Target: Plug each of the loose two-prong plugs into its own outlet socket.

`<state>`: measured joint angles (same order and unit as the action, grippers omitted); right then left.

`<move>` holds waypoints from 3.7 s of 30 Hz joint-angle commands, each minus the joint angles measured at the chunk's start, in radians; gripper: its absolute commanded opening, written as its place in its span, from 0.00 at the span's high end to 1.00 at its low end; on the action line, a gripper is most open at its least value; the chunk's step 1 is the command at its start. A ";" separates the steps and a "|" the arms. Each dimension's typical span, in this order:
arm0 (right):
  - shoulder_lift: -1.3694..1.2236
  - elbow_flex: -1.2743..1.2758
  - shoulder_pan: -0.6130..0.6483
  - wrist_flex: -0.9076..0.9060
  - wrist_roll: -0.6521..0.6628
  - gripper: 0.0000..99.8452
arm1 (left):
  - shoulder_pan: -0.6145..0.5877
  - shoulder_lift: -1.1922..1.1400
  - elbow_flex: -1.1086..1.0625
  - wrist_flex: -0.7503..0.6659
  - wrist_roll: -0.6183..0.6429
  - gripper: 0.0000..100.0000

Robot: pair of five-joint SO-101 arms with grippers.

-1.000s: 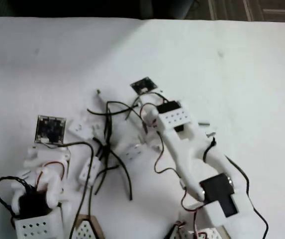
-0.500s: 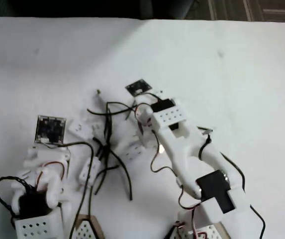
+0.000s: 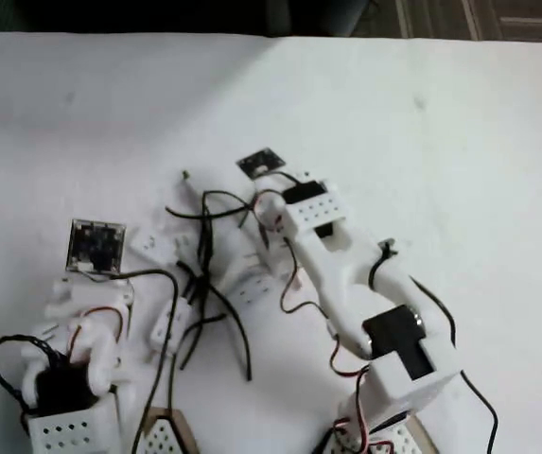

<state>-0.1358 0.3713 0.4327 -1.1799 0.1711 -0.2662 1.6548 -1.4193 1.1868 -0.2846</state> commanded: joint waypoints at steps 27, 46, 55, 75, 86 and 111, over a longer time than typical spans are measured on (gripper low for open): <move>0.757 -0.035 0.068 -0.053 0.009 0.98 | 0.002 0.007 0.057 -0.037 0.002 0.93; 1.291 0.255 0.418 -0.102 -0.180 0.98 | 0.455 0.007 0.396 -0.055 0.259 0.97; 1.353 0.328 0.467 -0.091 -0.187 0.98 | 0.746 0.007 0.420 -0.060 0.255 0.97; 1.345 0.342 0.475 -0.099 -0.189 0.98 | 0.773 0.018 0.436 -0.052 0.084 0.97; 1.214 0.509 0.312 0.035 -0.178 0.98 | 0.134 0.166 0.388 0.110 0.084 0.97; 0.599 0.434 0.133 0.243 -0.124 0.98 | -0.091 0.166 -0.038 -0.052 0.048 0.97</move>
<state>0.4641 0.8516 0.5831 -0.9513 0.0330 -0.3414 1.8174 -1.4622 1.1531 -0.2232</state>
